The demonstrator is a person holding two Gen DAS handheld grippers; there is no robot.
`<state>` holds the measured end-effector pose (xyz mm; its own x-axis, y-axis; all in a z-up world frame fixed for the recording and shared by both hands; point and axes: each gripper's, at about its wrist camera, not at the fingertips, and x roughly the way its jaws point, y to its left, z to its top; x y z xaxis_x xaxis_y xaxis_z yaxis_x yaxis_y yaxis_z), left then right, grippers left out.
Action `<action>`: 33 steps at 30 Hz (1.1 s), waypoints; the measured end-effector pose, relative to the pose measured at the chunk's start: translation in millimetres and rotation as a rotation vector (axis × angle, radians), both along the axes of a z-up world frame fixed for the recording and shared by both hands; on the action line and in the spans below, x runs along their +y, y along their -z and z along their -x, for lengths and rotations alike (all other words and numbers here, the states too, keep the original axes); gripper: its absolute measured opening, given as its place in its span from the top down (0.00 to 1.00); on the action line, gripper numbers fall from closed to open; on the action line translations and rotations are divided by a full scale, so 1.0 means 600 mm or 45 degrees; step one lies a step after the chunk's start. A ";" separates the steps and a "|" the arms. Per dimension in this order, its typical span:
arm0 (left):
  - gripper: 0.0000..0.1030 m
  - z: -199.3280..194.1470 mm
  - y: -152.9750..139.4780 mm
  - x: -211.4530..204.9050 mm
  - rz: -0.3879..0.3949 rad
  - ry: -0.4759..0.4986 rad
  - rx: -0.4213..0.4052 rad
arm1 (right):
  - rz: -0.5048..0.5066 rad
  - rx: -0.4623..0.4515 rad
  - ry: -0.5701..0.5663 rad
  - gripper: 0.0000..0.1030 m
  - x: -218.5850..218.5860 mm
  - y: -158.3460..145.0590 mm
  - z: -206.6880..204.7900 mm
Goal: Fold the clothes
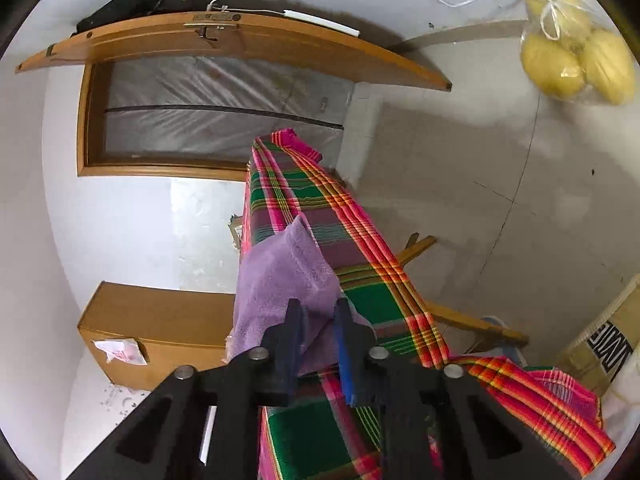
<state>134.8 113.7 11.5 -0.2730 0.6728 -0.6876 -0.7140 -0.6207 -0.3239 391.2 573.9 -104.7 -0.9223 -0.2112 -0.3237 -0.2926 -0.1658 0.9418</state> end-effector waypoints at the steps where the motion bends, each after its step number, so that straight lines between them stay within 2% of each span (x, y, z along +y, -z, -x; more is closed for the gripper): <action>1: 0.96 0.000 0.000 -0.001 0.001 -0.002 0.001 | -0.037 0.000 0.011 0.94 -0.001 -0.011 -0.003; 6: 0.96 -0.001 -0.002 -0.003 0.000 -0.003 0.005 | -0.211 0.020 0.086 0.96 0.005 -0.068 -0.034; 13: 0.96 -0.004 0.005 0.001 0.007 0.016 -0.006 | -0.350 -0.162 0.049 0.93 -0.017 -0.067 -0.017; 15: 0.96 -0.006 0.006 -0.001 0.010 0.025 -0.005 | -0.492 -0.212 0.070 0.84 -0.030 -0.093 -0.012; 18: 0.96 -0.009 0.009 -0.005 0.008 0.043 -0.002 | -0.716 -0.179 0.100 0.83 -0.061 -0.148 -0.010; 24: 0.95 -0.015 0.005 -0.014 0.006 0.025 0.020 | -0.979 -0.093 -0.241 0.83 -0.223 -0.156 0.059; 31: 0.95 0.003 0.000 -0.070 -0.012 -0.145 0.036 | -1.265 0.009 -0.674 0.83 -0.418 -0.157 0.144; 33: 0.95 0.003 0.005 -0.090 0.002 -0.183 0.031 | -1.344 0.040 -0.800 0.87 -0.474 -0.157 0.169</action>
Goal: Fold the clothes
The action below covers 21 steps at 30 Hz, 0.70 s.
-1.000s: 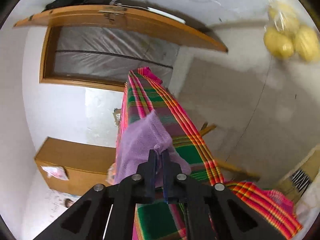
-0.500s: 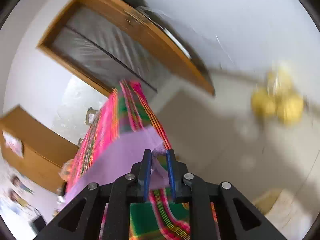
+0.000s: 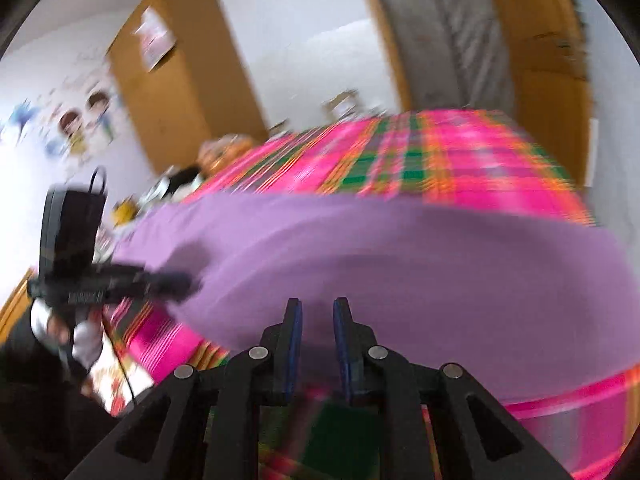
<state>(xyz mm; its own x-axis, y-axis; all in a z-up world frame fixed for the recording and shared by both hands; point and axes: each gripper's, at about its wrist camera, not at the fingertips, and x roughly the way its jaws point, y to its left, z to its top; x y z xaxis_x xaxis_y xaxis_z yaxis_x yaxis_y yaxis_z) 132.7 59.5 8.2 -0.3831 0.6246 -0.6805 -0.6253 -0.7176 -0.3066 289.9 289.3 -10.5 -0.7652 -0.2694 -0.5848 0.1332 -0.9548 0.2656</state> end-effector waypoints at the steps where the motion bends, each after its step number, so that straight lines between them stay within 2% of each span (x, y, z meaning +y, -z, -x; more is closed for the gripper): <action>1: 0.95 -0.002 0.003 -0.009 0.000 -0.012 -0.006 | -0.021 0.001 -0.013 0.89 -0.006 0.000 -0.001; 3: 0.95 -0.009 0.008 -0.033 -0.035 -0.024 -0.019 | -0.042 0.011 0.021 0.96 0.008 0.001 -0.021; 5: 0.95 -0.018 0.010 -0.052 -0.068 -0.031 -0.026 | -0.063 0.022 0.055 0.98 0.023 0.002 -0.040; 7: 0.95 -0.024 0.011 -0.059 -0.086 -0.035 -0.023 | -0.096 0.027 0.089 0.98 0.030 -0.001 -0.052; 9: 0.95 -0.024 0.010 -0.054 -0.094 -0.027 -0.016 | -0.147 0.033 0.108 0.93 0.020 -0.014 -0.046; 12: 0.95 -0.024 0.010 -0.032 -0.096 0.004 -0.007 | -0.125 0.071 0.008 0.93 -0.024 -0.025 -0.016; 16: 0.95 -0.026 0.009 -0.011 -0.047 0.033 0.031 | -0.135 0.030 -0.120 0.92 -0.080 -0.010 0.025; 18: 0.95 -0.018 0.007 -0.025 -0.044 -0.004 0.033 | -0.138 -0.006 -0.141 0.93 -0.084 -0.003 0.038; 21: 0.95 0.006 0.008 -0.069 -0.043 -0.148 0.021 | -0.090 -0.058 -0.015 0.92 -0.035 -0.007 0.045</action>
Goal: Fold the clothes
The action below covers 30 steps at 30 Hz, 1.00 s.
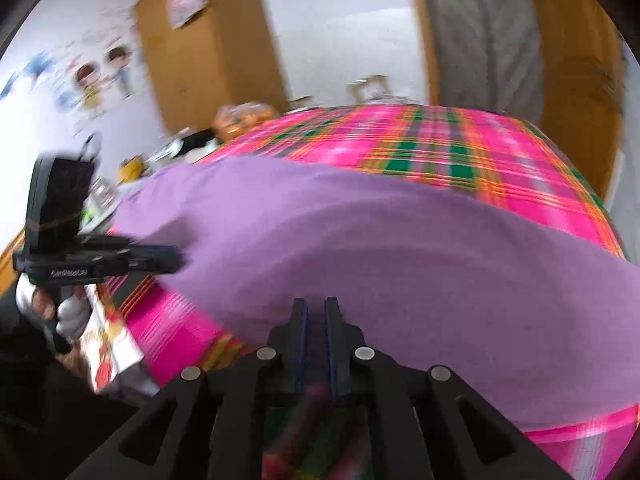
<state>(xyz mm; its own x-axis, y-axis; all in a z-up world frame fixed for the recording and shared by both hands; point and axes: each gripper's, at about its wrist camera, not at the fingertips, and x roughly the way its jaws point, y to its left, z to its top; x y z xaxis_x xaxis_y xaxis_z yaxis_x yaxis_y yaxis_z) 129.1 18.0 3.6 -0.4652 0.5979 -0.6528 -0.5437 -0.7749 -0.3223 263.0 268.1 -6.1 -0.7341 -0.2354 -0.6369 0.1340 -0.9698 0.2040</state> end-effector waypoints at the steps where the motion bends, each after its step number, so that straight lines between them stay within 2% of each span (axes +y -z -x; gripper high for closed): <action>1: 0.95 0.010 0.001 -0.019 0.005 -0.062 -0.014 | 0.026 -0.024 0.058 0.92 0.017 -0.003 0.005; 3: 0.95 0.029 0.001 -0.055 0.020 -0.175 -0.035 | 0.067 -0.061 0.118 0.91 0.034 -0.008 0.017; 6: 0.95 0.046 -0.011 -0.088 0.048 -0.272 -0.013 | 0.047 -0.078 0.026 0.82 0.006 -0.011 0.036; 10: 0.95 0.050 -0.027 -0.113 0.027 -0.304 0.023 | 0.021 -0.101 -0.096 0.82 -0.032 -0.015 0.062; 16: 0.95 0.051 -0.009 -0.145 0.040 -0.373 -0.011 | -0.020 -0.131 -0.257 0.82 -0.083 -0.023 0.102; 19: 0.95 0.060 -0.003 -0.158 0.041 -0.426 -0.037 | -0.047 -0.139 -0.251 0.82 -0.088 -0.032 0.129; 23: 0.95 0.070 -0.002 -0.182 0.052 -0.496 -0.068 | -0.148 -0.225 -0.226 0.80 -0.099 -0.027 0.177; 25: 0.95 0.076 -0.005 -0.197 0.041 -0.540 -0.068 | -0.126 -0.240 -0.162 0.80 -0.079 -0.032 0.198; 27: 0.95 0.083 -0.008 -0.215 0.023 -0.591 -0.073 | -0.124 -0.230 -0.120 0.80 -0.070 -0.042 0.213; 30: 0.95 0.099 -0.015 -0.223 -0.003 -0.614 -0.062 | -0.133 -0.188 -0.196 0.80 -0.096 -0.064 0.238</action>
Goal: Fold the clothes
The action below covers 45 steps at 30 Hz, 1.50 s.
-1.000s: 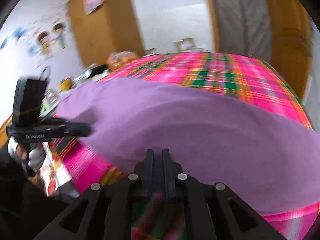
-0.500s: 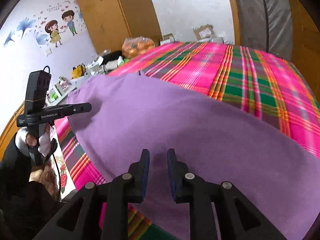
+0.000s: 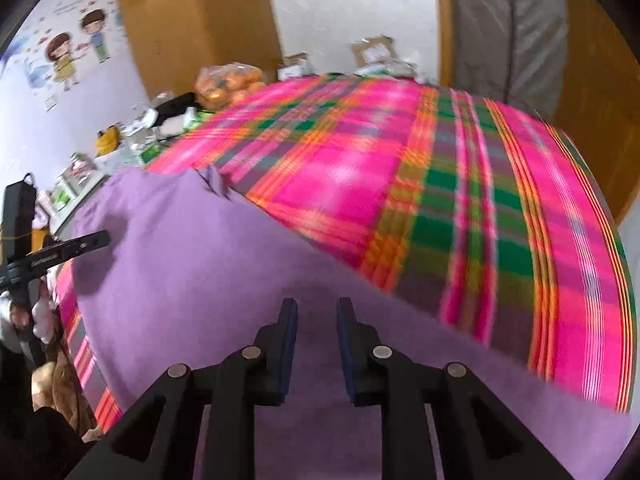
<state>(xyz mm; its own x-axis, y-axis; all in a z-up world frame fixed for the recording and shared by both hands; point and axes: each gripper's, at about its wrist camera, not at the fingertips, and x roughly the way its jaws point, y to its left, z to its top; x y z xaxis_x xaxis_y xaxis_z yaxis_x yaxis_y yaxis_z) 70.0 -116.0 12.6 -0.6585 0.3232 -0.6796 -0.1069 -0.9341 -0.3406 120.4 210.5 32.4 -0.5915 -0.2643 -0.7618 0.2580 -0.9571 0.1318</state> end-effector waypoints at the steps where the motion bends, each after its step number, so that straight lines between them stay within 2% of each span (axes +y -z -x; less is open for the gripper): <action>1: 0.95 0.004 -0.003 0.002 -0.003 0.006 0.006 | 0.006 0.008 -0.036 0.80 -0.012 -0.005 0.010; 6: 0.95 0.030 0.006 0.012 -0.010 0.042 -0.005 | 0.011 0.011 -0.202 0.79 -0.082 -0.019 0.079; 9: 0.95 0.043 0.019 0.008 -0.027 0.037 -0.032 | 0.005 -0.063 -0.302 0.79 -0.115 -0.004 0.117; 19: 0.95 0.047 0.028 0.010 -0.058 0.041 0.001 | 0.035 -0.153 -0.563 0.76 -0.158 0.011 0.106; 25: 0.95 0.049 0.028 0.007 -0.082 0.043 -0.001 | 0.069 -0.193 -0.613 0.74 -0.159 0.013 0.102; 30: 0.95 0.049 0.028 0.006 -0.084 0.042 -0.001 | 0.342 -0.221 -0.519 0.74 -0.127 -0.004 0.152; 31: 0.95 0.049 0.028 0.007 -0.084 0.041 -0.001 | 0.355 -0.222 -0.481 0.74 -0.122 -0.002 0.164; 32: 0.95 0.049 0.028 0.007 -0.084 0.041 -0.001 | 0.346 -0.224 -0.451 0.76 -0.120 0.000 0.174; 33: 0.95 0.049 0.028 0.007 -0.083 0.041 0.000 | 0.328 -0.229 -0.424 0.84 -0.120 0.005 0.184; 34: 0.95 0.050 0.028 0.007 -0.083 0.041 0.000 | 0.298 -0.235 -0.412 0.88 -0.125 0.011 0.191; 38: 0.95 0.050 0.028 0.007 -0.082 0.040 0.001 | 0.153 -0.222 -0.446 0.90 -0.154 0.029 0.189; 42: 0.95 0.051 0.029 0.005 -0.093 0.041 -0.001 | 0.103 -0.147 -0.531 0.90 -0.180 0.022 0.165; 45: 0.95 0.052 0.029 0.003 -0.101 0.042 -0.003 | 0.059 -0.153 -0.555 0.90 -0.193 0.030 0.161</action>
<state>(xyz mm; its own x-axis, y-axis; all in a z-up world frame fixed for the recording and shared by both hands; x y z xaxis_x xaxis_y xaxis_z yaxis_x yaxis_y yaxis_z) 39.1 -114.5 -5.0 -0.6452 0.3978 -0.6523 -0.1365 -0.9000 -0.4139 24.1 94.9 14.4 -0.3254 -0.5043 -0.7999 0.6157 -0.7550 0.2256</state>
